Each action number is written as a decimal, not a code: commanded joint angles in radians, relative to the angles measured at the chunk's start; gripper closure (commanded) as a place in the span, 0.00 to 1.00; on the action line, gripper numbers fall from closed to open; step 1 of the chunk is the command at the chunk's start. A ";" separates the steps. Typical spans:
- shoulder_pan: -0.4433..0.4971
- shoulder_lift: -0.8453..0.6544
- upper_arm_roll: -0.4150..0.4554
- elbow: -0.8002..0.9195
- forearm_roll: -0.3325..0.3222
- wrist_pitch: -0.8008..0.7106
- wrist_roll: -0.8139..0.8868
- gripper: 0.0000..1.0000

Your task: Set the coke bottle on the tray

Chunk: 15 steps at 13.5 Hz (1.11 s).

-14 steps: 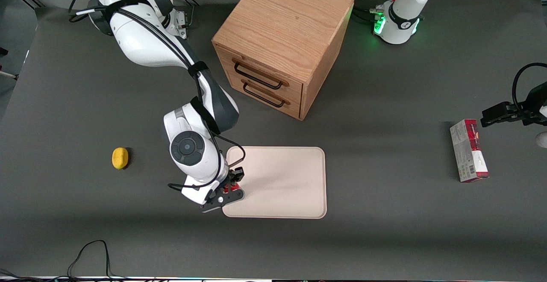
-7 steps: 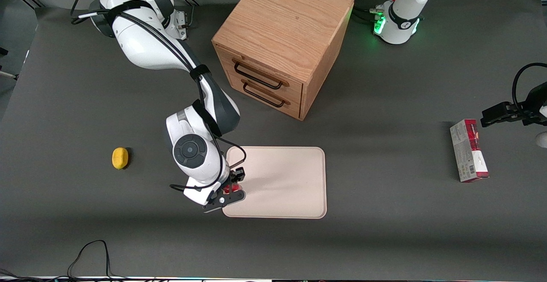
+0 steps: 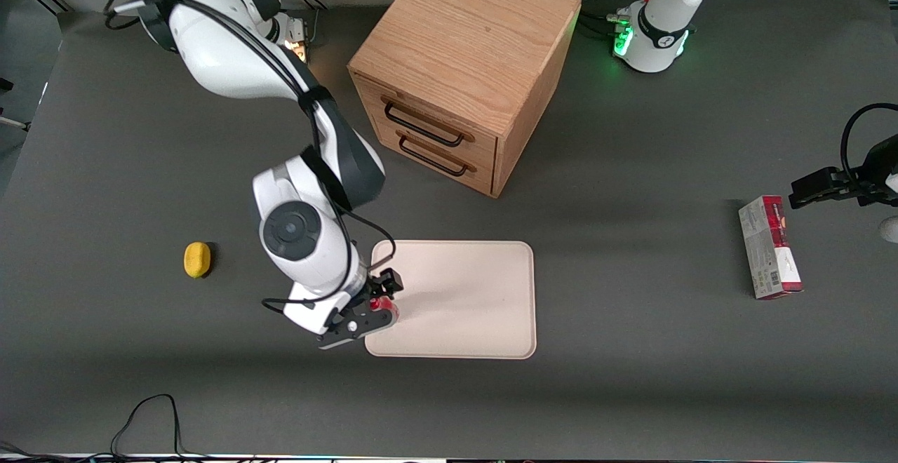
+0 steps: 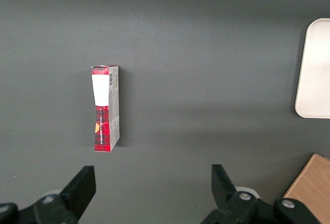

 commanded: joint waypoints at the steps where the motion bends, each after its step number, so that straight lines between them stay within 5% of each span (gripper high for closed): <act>1: -0.001 -0.120 -0.005 -0.020 -0.018 -0.097 0.008 0.00; 6: 0.000 -0.302 -0.060 -0.049 -0.013 -0.296 0.002 0.00; 9: -0.018 -0.476 -0.120 -0.256 0.021 -0.298 -0.012 0.00; 15: -0.251 -0.672 -0.109 -0.494 0.067 -0.263 -0.180 0.00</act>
